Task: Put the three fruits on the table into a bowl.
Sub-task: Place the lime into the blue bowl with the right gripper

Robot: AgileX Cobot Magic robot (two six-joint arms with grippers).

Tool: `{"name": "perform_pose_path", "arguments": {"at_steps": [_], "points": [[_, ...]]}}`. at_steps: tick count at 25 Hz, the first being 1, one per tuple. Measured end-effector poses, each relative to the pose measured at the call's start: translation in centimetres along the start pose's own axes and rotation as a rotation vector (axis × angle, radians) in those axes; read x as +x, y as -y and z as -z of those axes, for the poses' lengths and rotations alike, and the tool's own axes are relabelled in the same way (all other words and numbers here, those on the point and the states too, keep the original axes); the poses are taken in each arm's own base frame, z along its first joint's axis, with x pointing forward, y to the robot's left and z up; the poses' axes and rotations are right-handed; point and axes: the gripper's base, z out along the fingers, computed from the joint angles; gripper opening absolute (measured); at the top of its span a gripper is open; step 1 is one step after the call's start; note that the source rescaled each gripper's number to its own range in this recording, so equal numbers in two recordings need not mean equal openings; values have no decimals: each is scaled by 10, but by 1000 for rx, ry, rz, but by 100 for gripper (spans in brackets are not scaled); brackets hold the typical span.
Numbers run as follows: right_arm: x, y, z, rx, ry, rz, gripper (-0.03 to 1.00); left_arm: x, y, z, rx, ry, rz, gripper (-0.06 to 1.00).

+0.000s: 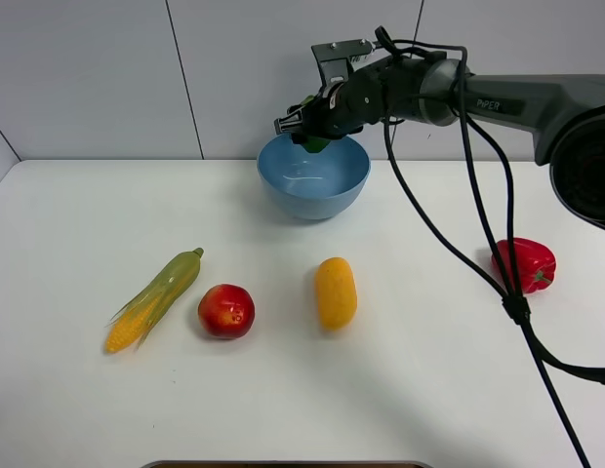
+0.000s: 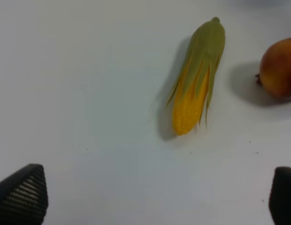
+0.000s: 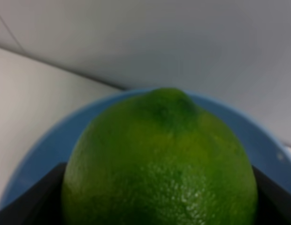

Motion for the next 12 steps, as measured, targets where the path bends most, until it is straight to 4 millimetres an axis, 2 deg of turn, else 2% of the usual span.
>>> {"name": "perform_pose_path", "arguments": {"at_steps": [12], "points": [[37,4,-37,13,-96,4,20,0,0,0,0,0,0,99]]}}
